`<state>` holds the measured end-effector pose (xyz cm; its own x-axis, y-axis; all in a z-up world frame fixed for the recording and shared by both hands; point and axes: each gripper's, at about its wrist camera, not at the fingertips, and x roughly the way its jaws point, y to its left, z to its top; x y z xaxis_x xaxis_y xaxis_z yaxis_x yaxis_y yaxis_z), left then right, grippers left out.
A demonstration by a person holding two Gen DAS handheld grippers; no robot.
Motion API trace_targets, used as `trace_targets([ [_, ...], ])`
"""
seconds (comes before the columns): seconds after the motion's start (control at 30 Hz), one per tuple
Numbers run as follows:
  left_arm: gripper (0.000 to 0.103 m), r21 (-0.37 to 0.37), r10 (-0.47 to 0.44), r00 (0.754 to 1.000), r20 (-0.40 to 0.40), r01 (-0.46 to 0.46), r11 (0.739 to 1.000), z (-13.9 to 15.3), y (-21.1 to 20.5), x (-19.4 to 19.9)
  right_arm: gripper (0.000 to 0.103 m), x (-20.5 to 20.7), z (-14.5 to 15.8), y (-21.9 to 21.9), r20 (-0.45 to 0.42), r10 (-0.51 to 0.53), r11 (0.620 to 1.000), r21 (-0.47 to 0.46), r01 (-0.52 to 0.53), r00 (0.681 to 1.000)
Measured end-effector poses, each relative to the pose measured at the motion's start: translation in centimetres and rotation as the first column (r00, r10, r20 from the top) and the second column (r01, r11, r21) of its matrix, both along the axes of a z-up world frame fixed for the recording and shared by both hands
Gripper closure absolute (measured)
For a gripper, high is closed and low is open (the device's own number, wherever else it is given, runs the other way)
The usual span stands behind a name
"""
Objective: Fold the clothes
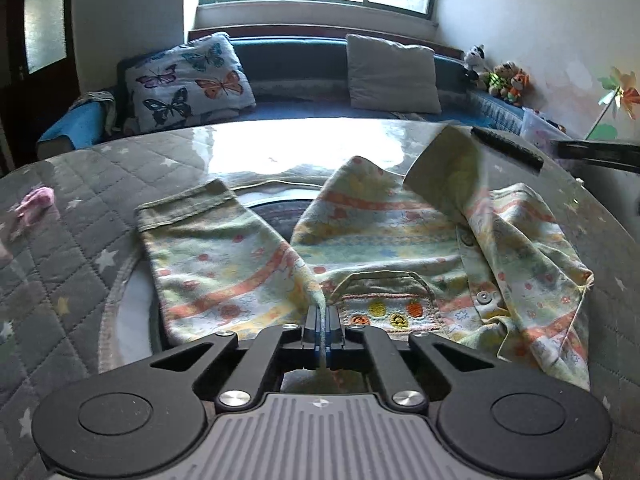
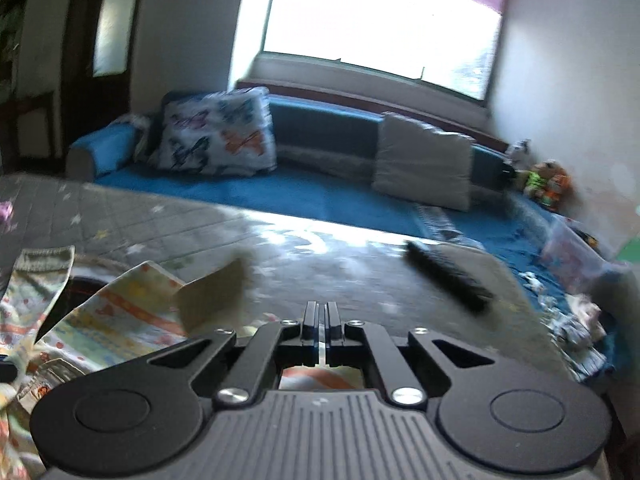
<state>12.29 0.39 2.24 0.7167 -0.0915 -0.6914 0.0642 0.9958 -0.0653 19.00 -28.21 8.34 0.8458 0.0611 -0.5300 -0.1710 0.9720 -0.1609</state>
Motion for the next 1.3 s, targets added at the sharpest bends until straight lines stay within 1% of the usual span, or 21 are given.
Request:
trace_targets([
  [0.13, 0.102, 0.001, 0.028, 0.999, 0.018, -0.028, 1.0, 0.6, 0.7, -1.3, 0.102, -3.7, 1.3, -4.3, 0.041, -0.072, 0.997, 0.032, 0.07, 0.997],
  [0.23, 0.102, -0.003, 0.044, 0.999, 0.03, -0.044, 0.999, 0.9, 1.2, -2.6, 0.102, -6.2, 1.4, -6.6, 0.033, -0.099, 0.994, 0.045, 0.097, 0.995],
  [0.37, 0.102, -0.009, 0.064, 0.997, 0.043, -0.064, 0.998, 1.3, 1.9, -4.4, 0.1, -7.5, 0.7, -6.8, 0.0, -0.076, 0.996, 0.052, 0.076, 0.997],
  [0.43, 0.102, -0.012, 0.074, 0.996, 0.041, -0.073, 0.997, 1.2, 2.2, -5.3, 0.098, -7.4, 0.2, -6.0, -0.02, -0.045, 0.997, 0.066, 0.046, 0.999],
  [0.53, 0.102, -0.02, 0.084, 0.996, 0.034, -0.084, 0.996, 1.0, 2.7, -6.7, 0.094, -6.4, -0.8, -3.2, -0.042, 0.026, 0.996, 0.085, -0.023, 0.999],
  [0.6, 0.102, -0.025, 0.085, 0.996, 0.027, -0.085, 0.996, 0.9, 3.0, -7.6, 0.088, -5.5, -1.3, -1.4, -0.056, 0.065, 0.993, 0.098, -0.06, 0.996],
  [0.63, 0.102, -0.028, 0.083, 0.996, 0.023, -0.083, 0.996, 0.8, 3.0, -8.0, 0.08, -4.9, -1.5, -0.3, -0.063, 0.084, 0.992, 0.103, -0.078, 0.994],
  [0.67, 0.102, -0.031, 0.081, 0.997, 0.02, -0.08, 0.996, 0.7, 3.1, -8.4, 0.076, -4.1, -1.8, 0.8, -0.07, 0.105, 0.989, 0.109, -0.097, 0.992],
  [0.73, 0.102, -0.037, 0.074, 0.997, 0.013, -0.074, 0.997, 0.4, 3.1, -9.2, 0.074, -2.9, -2.2, 2.8, -0.076, 0.132, 0.986, 0.108, -0.123, 0.988],
  [0.77, 0.102, -0.041, 0.072, 0.997, 0.009, -0.072, 0.997, 0.3, 3.1, -9.5, 0.069, -1.9, -2.4, 4.0, -0.087, 0.149, 0.984, 0.114, -0.138, 0.985],
  [0.83, 0.102, -0.053, 0.067, 0.998, 0.002, -0.067, 0.996, 0.2, 3.1, -9.8, 0.065, -0.3, -2.8, 6.0, -0.102, 0.173, 0.979, 0.128, -0.16, 0.98],
  [0.9, 0.102, -0.058, 0.061, 0.998, -0.003, -0.061, 0.996, 0.1, 3.0, -10.0, 0.064, 0.9, -3.1, 7.8, -0.105, 0.19, 0.977, 0.121, -0.177, 0.976],
  [0.97, 0.102, -0.061, 0.056, 0.998, -0.006, -0.056, 0.997, 0.1, 2.9, -10.2, 0.054, 2.1, -3.4, 9.5, -0.107, 0.201, 0.976, 0.107, -0.19, 0.974],
  [1.0, 0.102, -0.062, 0.058, 0.998, -0.005, -0.058, 0.996, 0.1, 3.0, -10.3, 0.052, 2.8, -3.8, 10.3, -0.111, 0.201, 0.977, 0.095, -0.191, 0.973],
  [1.13, 0.102, -0.068, 0.063, 0.998, -0.001, -0.063, 0.996, 0.1, 3.4, -10.4, 0.052, 5.2, -5.4, 12.9, -0.132, 0.185, 0.983, 0.032, -0.182, 0.974],
  [1.2, 0.102, -0.071, 0.066, 0.998, 0.001, -0.066, 0.995, 0.2, 3.6, -10.5, 0.055, 5.8, -6.0, 13.5, -0.136, 0.172, 0.985, -0.005, -0.175, 0.976],
  [1.23, 0.102, -0.073, 0.067, 0.998, 0.002, -0.067, 0.995, 0.2, 3.7, -10.5, 0.06, 6.0, -6.3, 13.7, -0.138, 0.166, 0.985, -0.023, -0.171, 0.976],
  [1.27, 0.102, -0.074, 0.069, 0.998, 0.003, -0.069, 0.995, 0.2, 3.8, -10.6, 0.078, 6.0, -6.4, 13.5, -0.141, 0.157, 0.986, -0.027, -0.162, 0.978],
  [1.3, 0.102, -0.076, 0.07, 0.998, 0.004, -0.07, 0.995, 0.2, 3.9, -10.6, 0.087, 6.0, -6.4, 13.2, -0.144, 0.146, 0.988, -0.028, -0.152, 0.979],
])
